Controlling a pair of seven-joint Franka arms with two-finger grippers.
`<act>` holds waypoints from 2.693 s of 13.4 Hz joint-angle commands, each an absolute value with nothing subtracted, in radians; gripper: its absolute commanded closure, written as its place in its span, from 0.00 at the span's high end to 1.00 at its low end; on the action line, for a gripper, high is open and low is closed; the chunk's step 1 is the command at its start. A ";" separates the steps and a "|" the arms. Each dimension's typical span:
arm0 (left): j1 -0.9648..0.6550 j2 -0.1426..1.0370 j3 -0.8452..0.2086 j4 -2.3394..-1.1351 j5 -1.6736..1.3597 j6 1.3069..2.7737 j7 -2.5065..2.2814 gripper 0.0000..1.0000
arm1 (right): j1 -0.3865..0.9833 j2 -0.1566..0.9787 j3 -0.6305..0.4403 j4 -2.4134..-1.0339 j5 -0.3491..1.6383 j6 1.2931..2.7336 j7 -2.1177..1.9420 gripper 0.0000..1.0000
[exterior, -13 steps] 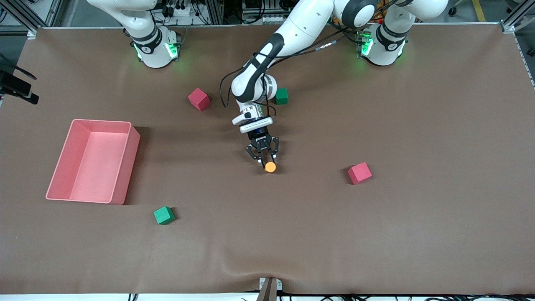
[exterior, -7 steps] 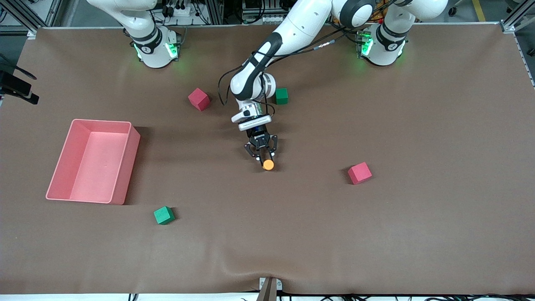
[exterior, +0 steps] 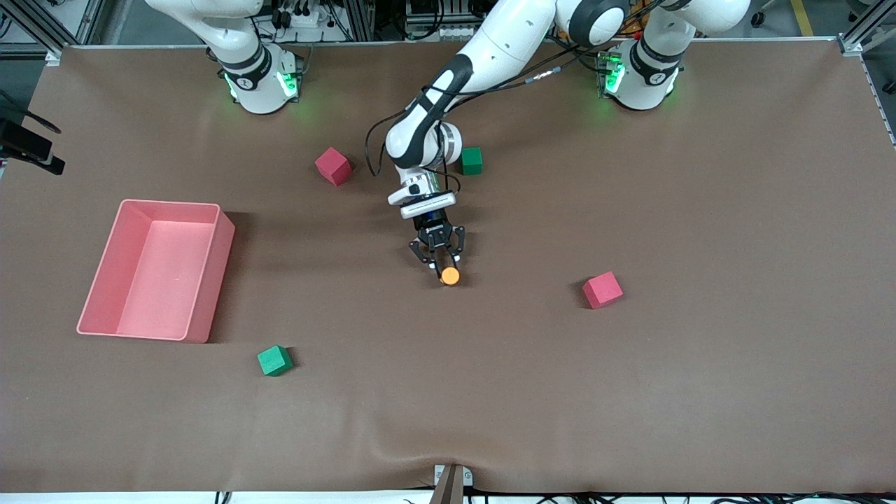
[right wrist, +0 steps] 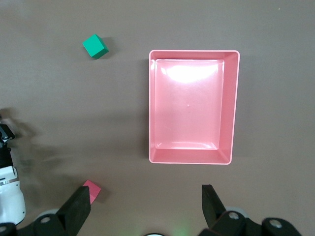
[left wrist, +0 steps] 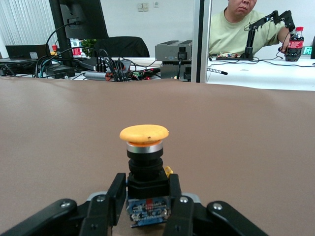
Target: Place and upright button with both arms
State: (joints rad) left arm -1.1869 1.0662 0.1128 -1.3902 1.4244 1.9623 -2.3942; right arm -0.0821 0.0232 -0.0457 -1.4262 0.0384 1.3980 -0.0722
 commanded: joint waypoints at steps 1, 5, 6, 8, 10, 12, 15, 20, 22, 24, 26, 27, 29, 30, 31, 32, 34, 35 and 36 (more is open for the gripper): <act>-1.195 1.072 0.118 -1.379 1.445 1.948 -2.414 0.45 | -0.094 0.021 -0.037 -1.427 0.031 1.399 -0.061 1.00; -1.195 1.072 0.106 -1.378 1.445 1.948 -2.408 0.56 | -0.094 0.029 -0.037 -1.427 0.031 1.411 -0.063 1.00; -1.195 1.071 0.106 -1.378 1.443 1.948 -2.407 0.60 | -0.097 0.028 -0.037 -1.427 0.031 1.411 -0.063 1.00; -1.195 1.059 0.089 -1.373 1.434 1.948 -2.402 0.82 | -0.098 0.028 -0.040 -1.427 0.035 1.410 -0.063 1.00; -1.195 1.045 0.087 -1.371 1.414 1.948 -2.381 1.00 | -0.097 0.026 -0.040 -1.427 0.037 1.410 -0.063 1.00; -1.195 1.023 0.066 -1.371 1.376 1.948 -2.373 1.00 | -0.100 0.026 -0.041 -1.425 0.040 1.411 -0.066 1.00; -1.198 1.000 0.051 -1.378 1.326 1.944 -2.362 1.00 | -0.106 0.028 -0.041 -1.427 0.043 1.413 -0.067 1.00; -1.198 0.953 -0.014 -1.391 1.192 1.893 -2.249 1.00 | -0.103 0.028 -0.041 -1.427 0.044 1.411 -0.069 1.00; -1.190 0.913 -0.014 -1.391 1.090 1.891 -2.107 1.00 | -0.103 0.028 -0.041 -1.427 0.044 1.411 -0.069 1.00; -1.184 0.856 -0.003 -1.387 0.950 1.891 -1.953 1.00 | -0.104 0.028 -0.041 -1.427 0.046 1.413 -0.069 1.00; -1.134 0.775 -0.003 -1.390 0.863 1.890 -1.857 1.00 | -0.103 0.028 -0.040 -1.427 0.046 1.411 -0.068 1.00; -1.108 0.743 -0.003 -1.388 0.800 1.891 -1.794 1.00 | -0.103 0.028 -0.041 -1.427 0.046 1.411 -0.069 1.00; -1.065 0.700 -0.002 -1.388 0.723 1.891 -1.700 1.00 | -0.104 0.028 -0.041 -1.427 0.046 1.411 -0.069 1.00; -1.030 0.674 -0.005 -1.390 0.713 1.891 -1.674 1.00 | -0.104 0.026 -0.041 -1.427 0.046 1.411 -0.069 1.00; -0.993 0.649 -0.011 -1.390 0.695 1.891 -1.626 1.00 | -0.106 0.028 -0.041 -1.427 0.046 1.411 -0.069 1.00; -0.977 0.625 -0.009 -1.388 0.669 1.891 -1.550 1.00 | -0.106 0.028 -0.041 -1.427 0.046 1.411 -0.069 1.00; -0.901 0.572 -0.008 -1.385 0.608 1.891 -1.432 1.00 | -0.101 0.028 -0.041 -1.427 0.046 1.411 -0.069 1.00; -0.862 0.551 -0.009 -1.384 0.574 1.891 -1.374 1.00 | -0.100 0.028 -0.040 -1.427 0.046 1.411 -0.066 1.00; -0.833 0.528 -0.009 -1.382 0.540 1.891 -1.311 1.00 | -0.098 0.026 -0.040 -1.427 0.046 1.410 -0.064 1.00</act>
